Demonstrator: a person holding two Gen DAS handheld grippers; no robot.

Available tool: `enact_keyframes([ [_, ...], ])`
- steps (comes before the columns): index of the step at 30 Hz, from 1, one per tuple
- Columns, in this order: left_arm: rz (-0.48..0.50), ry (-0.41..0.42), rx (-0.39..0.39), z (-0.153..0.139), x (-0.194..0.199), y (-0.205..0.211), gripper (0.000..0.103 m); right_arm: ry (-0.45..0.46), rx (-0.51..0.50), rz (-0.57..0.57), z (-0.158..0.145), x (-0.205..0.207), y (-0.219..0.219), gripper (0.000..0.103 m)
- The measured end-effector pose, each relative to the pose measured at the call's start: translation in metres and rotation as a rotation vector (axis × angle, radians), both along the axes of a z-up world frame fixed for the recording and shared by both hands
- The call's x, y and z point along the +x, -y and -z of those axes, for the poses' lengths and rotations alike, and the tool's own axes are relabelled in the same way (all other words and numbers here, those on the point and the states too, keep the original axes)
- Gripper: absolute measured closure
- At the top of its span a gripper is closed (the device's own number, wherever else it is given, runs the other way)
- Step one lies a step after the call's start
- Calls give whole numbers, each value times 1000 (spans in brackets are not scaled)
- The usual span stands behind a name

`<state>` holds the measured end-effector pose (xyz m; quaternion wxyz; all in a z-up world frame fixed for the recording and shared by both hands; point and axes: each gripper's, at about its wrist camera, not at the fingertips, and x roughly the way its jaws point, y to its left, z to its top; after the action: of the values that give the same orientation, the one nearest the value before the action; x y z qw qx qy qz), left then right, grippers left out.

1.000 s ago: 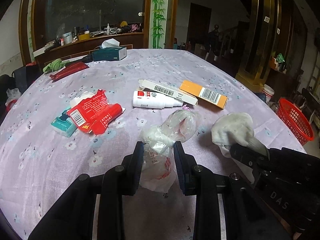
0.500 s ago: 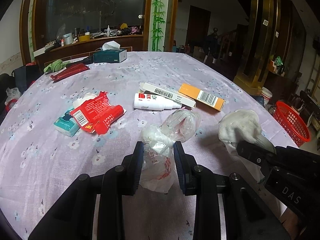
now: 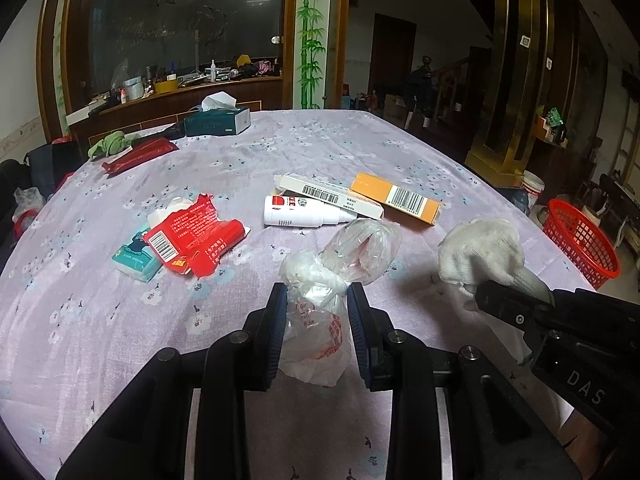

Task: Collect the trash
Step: 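Hold the plastic bag and grey cloth lifted above the table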

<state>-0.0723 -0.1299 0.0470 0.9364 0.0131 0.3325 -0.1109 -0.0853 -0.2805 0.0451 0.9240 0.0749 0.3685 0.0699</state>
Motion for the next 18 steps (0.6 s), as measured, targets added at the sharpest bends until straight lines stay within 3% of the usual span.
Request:
enact_keyframes([
  [18, 11, -2, 24, 0, -2, 8, 74, -6, 28, -3, -2, -5, 6, 82],
])
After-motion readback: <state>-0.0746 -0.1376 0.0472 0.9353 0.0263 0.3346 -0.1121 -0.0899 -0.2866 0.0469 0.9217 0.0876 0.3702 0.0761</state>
